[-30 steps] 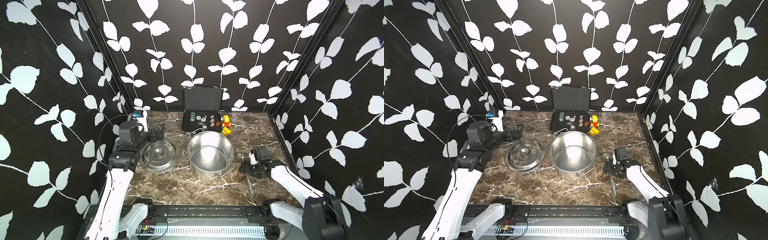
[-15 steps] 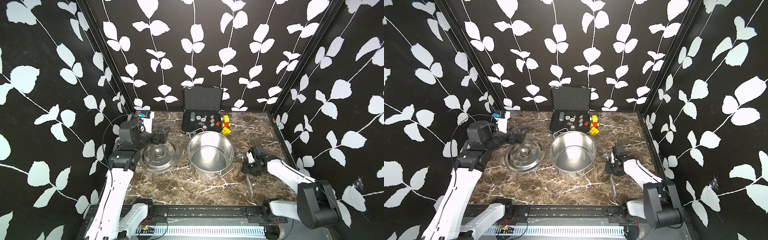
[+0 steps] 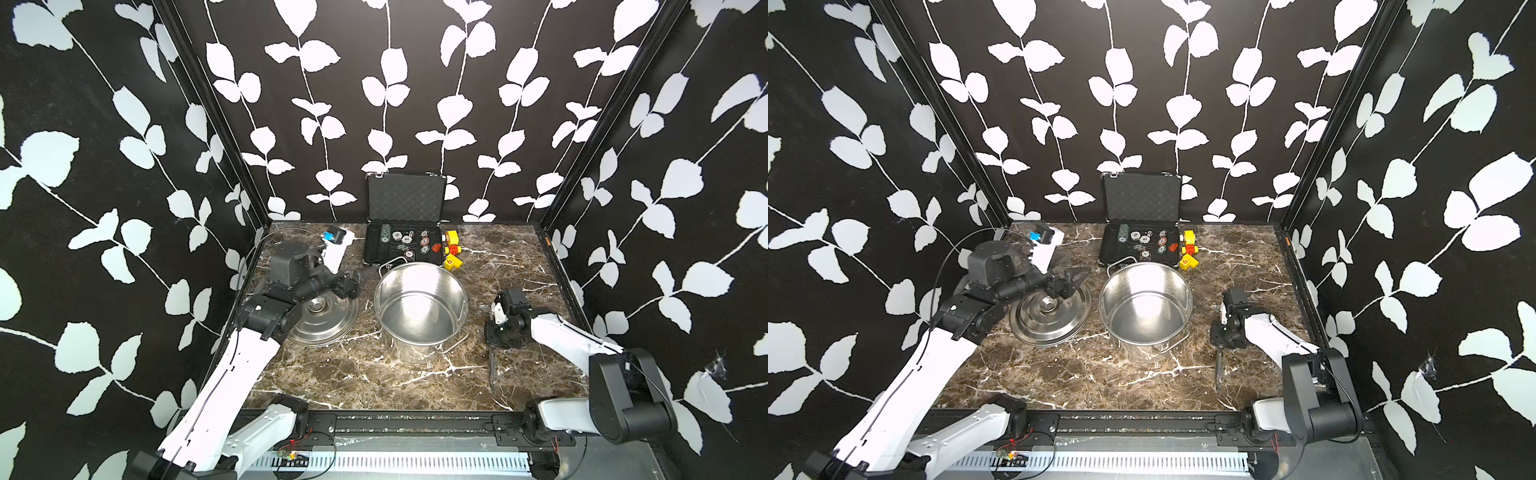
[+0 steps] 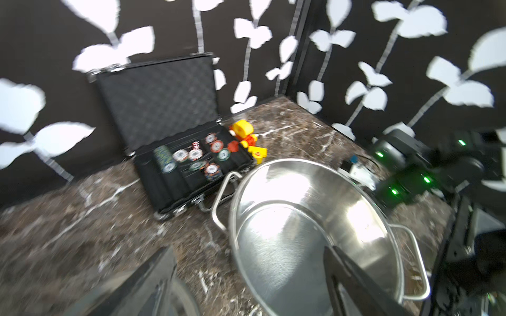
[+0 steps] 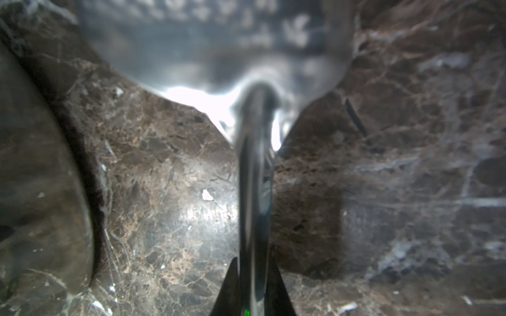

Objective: Stir the soup with a spoon
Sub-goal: Pick up the spoon from the center of the board, then adjust the spoon.

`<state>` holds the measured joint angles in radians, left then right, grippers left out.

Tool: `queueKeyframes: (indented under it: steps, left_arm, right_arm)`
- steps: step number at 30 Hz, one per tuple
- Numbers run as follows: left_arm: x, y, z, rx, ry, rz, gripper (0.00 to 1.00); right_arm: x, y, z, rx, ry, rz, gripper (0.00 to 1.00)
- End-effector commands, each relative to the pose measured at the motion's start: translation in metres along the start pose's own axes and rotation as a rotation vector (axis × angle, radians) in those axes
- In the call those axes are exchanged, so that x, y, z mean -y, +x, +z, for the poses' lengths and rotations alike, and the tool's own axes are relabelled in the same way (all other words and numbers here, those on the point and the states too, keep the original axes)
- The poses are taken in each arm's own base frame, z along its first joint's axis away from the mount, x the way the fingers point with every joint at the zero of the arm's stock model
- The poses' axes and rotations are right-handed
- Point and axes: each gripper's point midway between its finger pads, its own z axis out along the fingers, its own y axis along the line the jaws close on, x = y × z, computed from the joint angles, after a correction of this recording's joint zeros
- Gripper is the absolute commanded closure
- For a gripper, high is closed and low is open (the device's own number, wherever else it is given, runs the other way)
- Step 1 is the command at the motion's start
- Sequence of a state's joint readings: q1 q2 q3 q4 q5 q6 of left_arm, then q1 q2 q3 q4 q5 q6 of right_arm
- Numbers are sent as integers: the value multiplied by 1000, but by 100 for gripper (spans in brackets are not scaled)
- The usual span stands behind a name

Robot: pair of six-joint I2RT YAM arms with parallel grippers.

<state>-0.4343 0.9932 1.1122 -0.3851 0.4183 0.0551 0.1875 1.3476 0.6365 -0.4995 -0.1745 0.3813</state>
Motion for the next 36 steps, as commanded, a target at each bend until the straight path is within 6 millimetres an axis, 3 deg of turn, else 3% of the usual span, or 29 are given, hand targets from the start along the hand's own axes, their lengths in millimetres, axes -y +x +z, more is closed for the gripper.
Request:
queueKeyframes:
  steps: [1,6,8,13,19,27,36]
  left_arm:
    - [26,-10,12,39,76,217,15]
    - [74,1,34,10,206,523,17]
    - [103,8,40,17,293,676,17]
    - [148,24,51,56,390,1052,17]
    - [208,44,63,177,453,1578,18]
    - [287,55,83,426,480,1917,38]
    - [312,62,114,466,464,1996,44]
  right_arm:
    - [4,-5,-15,31,37,-16,100]
    - [2,-15,-63,140,62,-38,100]
    - [-7,-22,-89,208,34,-51,100]
    - [-36,-31,-161,328,-77,-98,100]
    - [-88,-27,-214,293,-315,-165,100]
    - [-123,-29,-241,260,-469,-179,100]
    - [-137,-25,-240,244,-494,-193,100]
